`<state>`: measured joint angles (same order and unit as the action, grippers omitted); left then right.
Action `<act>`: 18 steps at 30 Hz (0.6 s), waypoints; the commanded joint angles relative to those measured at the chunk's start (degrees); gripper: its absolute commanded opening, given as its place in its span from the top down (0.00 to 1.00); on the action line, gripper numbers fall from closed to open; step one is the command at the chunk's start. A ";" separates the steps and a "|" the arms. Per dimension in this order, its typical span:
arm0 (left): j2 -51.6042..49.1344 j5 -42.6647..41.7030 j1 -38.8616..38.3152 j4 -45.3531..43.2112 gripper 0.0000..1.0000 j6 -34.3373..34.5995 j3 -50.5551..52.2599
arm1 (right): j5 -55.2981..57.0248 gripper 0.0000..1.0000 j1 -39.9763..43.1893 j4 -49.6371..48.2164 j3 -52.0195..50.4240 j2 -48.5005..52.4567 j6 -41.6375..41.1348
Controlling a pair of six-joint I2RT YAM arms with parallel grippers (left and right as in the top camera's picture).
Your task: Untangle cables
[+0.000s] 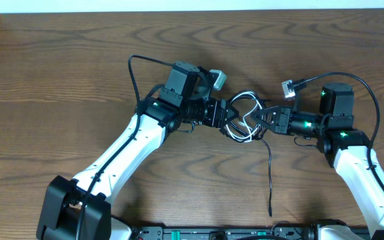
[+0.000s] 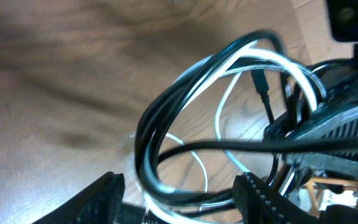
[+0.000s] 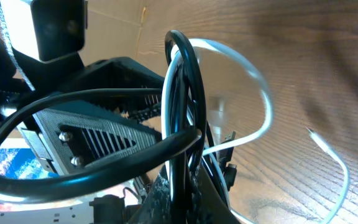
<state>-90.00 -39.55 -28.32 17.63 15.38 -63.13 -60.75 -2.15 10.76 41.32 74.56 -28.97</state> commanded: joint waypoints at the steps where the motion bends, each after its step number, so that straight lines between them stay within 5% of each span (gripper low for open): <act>1: 0.15 -0.76 1.14 2.84 0.38 2.43 -1.18 | -0.68 0.99 1.18 -0.35 0.57 -0.37 0.31; 8: 0.15 -5.44 3.13 5.40 0.38 5.05 -1.18 | -0.72 0.99 2.60 -0.76 0.57 -0.37 0.31; 13: 0.15 -11.02 3.37 2.62 0.63 5.11 -1.18 | -1.11 0.99 2.60 -0.79 0.57 -0.37 0.28; 18: 0.15 -6.12 2.62 5.40 0.64 4.83 -0.24 | -1.14 0.99 2.60 -1.01 0.57 -0.37 0.26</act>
<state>-90.00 -47.05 -25.28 21.98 20.36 -63.16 -60.45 0.05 10.07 41.32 74.56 -28.95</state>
